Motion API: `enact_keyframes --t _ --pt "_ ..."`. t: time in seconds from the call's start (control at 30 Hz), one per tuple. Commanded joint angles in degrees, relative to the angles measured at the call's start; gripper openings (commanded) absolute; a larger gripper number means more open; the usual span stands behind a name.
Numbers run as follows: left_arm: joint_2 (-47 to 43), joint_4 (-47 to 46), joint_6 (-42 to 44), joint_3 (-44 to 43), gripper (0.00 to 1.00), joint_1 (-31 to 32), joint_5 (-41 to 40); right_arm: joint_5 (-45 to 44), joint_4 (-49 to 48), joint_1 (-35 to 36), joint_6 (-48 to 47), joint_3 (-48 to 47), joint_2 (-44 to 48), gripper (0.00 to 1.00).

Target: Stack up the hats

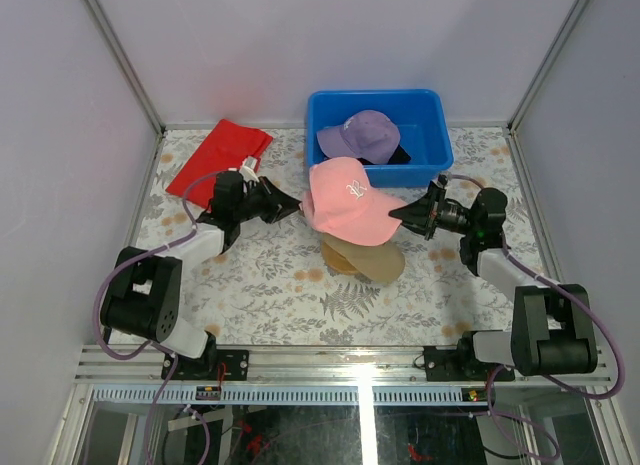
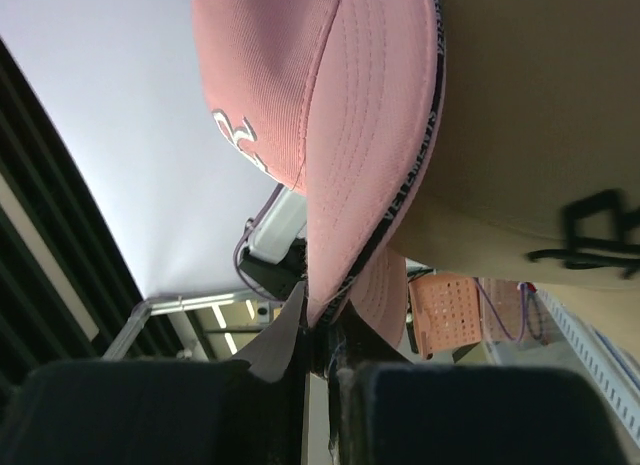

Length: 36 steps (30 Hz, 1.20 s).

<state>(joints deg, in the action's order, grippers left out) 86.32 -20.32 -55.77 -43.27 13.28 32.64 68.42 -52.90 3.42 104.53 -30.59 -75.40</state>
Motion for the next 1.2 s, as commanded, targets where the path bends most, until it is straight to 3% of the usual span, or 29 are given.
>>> enact_keyframes --t 0.0,0.27,0.5,0.77,1.0,1.07,1.17 --pt "0.6 -3.2 0.6 -0.1 0.07 -1.5 0.8 4.3 15.2 -1.4 -10.7 0.8 1.6 0.0" --pt "0.9 -4.1 0.9 1.7 0.06 -2.1 1.7 3.9 23.1 -2.6 -16.5 3.7 4.1 0.0" --pt "0.6 -6.3 0.2 5.0 0.05 -2.1 1.7 2.6 39.1 -2.6 -28.5 4.9 5.5 0.0" --pt "-0.1 -6.5 1.0 8.3 0.04 -2.1 1.7 3.8 40.1 -2.9 -31.3 5.0 3.5 0.0" --pt "-1.6 -6.4 -0.3 9.0 0.04 -2.0 1.2 3.2 41.2 -3.1 -32.3 -1.1 1.1 0.0" --pt "-2.8 -6.9 -1.6 9.0 0.1 -2.1 1.1 3.1 41.6 -3.1 -32.7 -3.2 0.4 0.0" --pt "-5.5 -7.3 -3.8 8.4 0.28 -2.1 1.0 3.2 42.0 -3.1 -32.9 -5.8 -0.8 0.0"
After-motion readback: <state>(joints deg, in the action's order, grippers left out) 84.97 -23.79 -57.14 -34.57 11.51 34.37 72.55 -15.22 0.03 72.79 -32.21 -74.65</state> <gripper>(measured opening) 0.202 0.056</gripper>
